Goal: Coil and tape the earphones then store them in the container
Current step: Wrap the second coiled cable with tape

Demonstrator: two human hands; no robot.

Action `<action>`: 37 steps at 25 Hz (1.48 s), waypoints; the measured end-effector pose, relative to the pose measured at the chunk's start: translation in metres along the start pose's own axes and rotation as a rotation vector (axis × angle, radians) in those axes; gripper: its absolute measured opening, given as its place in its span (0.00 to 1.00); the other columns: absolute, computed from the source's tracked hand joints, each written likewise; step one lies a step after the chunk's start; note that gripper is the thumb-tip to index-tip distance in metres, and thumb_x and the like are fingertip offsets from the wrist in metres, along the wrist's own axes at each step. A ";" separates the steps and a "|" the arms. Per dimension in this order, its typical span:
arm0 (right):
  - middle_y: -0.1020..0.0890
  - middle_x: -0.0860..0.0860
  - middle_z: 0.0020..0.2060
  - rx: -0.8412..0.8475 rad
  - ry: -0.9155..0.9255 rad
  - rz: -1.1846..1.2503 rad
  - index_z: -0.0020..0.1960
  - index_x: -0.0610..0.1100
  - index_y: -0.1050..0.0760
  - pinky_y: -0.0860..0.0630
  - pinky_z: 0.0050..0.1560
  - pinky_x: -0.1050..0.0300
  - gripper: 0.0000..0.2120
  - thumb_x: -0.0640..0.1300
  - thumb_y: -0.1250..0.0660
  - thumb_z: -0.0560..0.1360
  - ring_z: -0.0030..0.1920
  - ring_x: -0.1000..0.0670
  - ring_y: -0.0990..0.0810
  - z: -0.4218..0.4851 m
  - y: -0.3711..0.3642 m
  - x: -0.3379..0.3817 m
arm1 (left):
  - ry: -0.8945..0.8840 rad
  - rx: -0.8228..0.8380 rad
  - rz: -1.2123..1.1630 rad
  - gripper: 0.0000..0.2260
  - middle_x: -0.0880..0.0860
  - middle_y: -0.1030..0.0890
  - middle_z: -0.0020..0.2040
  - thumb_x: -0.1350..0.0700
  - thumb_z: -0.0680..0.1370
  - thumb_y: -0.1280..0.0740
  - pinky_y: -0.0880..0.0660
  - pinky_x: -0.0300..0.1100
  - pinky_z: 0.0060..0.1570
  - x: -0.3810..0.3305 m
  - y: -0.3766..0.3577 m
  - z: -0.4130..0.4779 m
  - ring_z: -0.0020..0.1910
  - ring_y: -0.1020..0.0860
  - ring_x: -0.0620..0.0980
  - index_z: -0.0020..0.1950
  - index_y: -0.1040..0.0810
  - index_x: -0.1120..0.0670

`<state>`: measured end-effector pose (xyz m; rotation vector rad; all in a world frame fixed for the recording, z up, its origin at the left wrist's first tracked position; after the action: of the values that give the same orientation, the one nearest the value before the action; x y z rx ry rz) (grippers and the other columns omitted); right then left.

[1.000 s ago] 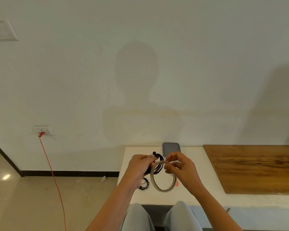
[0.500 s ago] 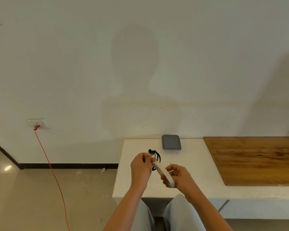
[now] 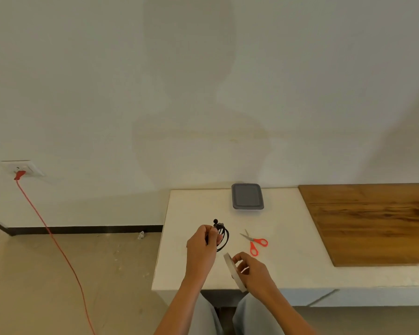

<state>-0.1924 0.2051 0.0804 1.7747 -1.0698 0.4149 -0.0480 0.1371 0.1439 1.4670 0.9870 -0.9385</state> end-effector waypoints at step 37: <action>0.24 0.45 0.53 -0.299 -0.006 -0.226 0.57 0.40 0.23 0.28 0.45 0.62 0.10 0.38 0.33 0.76 0.44 0.52 0.25 0.144 0.011 -0.084 | -0.117 -0.040 0.158 0.10 0.46 0.15 0.45 0.48 0.78 0.38 0.24 0.58 0.51 0.162 -0.088 0.091 0.45 0.18 0.44 0.53 0.19 0.49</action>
<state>-0.2740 0.1189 -0.0372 1.6050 -0.8721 0.1040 -0.0781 0.0673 -0.0474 1.4175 0.7889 -0.8746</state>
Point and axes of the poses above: each hand's wrist, its own z-axis towards the middle knuckle, its own y-axis out of the back of the hand, x = y × z, the point moved 7 cm from there along z, towards the middle knuckle
